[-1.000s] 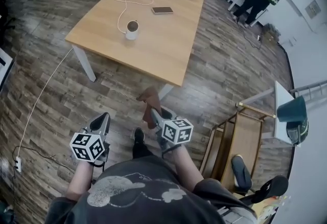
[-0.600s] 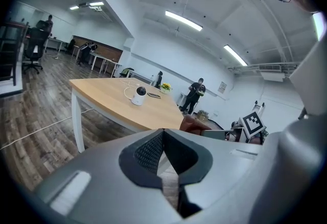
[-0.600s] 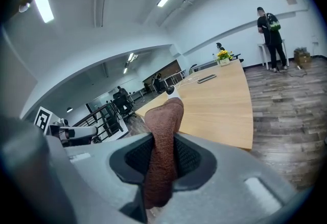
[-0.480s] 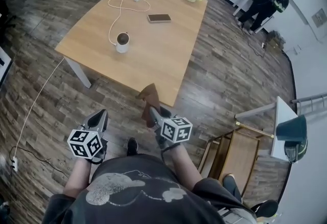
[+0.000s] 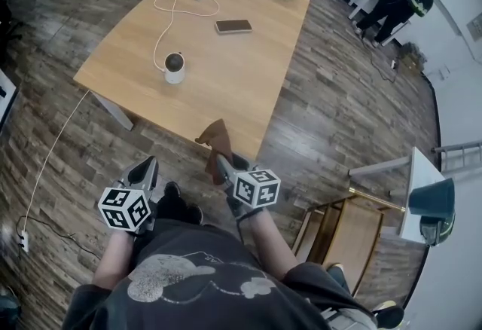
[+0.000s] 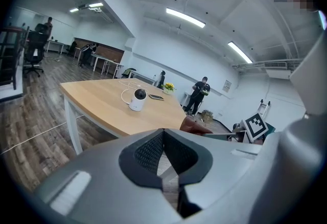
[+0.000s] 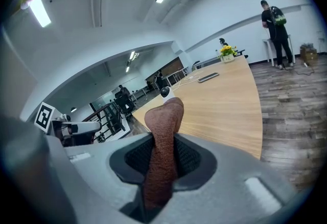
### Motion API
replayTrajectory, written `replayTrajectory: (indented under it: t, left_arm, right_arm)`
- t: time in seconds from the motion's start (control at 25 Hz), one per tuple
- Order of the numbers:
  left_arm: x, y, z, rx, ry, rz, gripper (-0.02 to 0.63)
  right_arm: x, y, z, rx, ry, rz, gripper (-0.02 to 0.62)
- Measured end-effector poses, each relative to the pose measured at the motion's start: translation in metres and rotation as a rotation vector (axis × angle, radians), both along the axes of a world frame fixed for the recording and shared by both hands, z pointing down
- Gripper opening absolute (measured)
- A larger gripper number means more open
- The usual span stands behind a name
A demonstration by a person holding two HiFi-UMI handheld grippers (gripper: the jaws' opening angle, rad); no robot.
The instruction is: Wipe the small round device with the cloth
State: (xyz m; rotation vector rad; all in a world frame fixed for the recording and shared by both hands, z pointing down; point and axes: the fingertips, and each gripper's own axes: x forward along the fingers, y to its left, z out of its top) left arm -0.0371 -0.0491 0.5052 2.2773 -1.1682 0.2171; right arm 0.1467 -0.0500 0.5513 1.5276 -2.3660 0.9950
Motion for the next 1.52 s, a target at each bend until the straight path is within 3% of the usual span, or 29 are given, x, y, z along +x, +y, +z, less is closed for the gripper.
replayTrajectory:
  t: [0.32,0.56,1.08,1.28,1.52]
  left_arm:
    - [0.013,-0.064,-0.001,0.011,0.010,0.036,0.018]
    - [0.016,-0.119,-0.002,0.019,0.030,0.046,0.018]
    - [-0.001,-0.205,0.001,0.005,0.043,0.043,0.018]
    - [-0.002,-0.218,0.004,-0.005,0.038,0.061,0.018]
    - [-0.004,-0.225,0.007,-0.013,0.021,0.029,0.018]
  right_arm:
    - [0.002,-0.041,-0.001,-0.015,0.013,0.018,0.075]
    - [-0.007,-0.104,-0.017,0.020,0.039,-0.024,0.075]
    - [-0.094,-0.226,-0.043,0.071,0.070,-0.235,0.075]
    - [-0.101,-0.243,-0.035,0.045,0.054,-0.218,0.075]
    - [-0.079,-0.237,-0.024,0.000,0.031,-0.190,0.075]
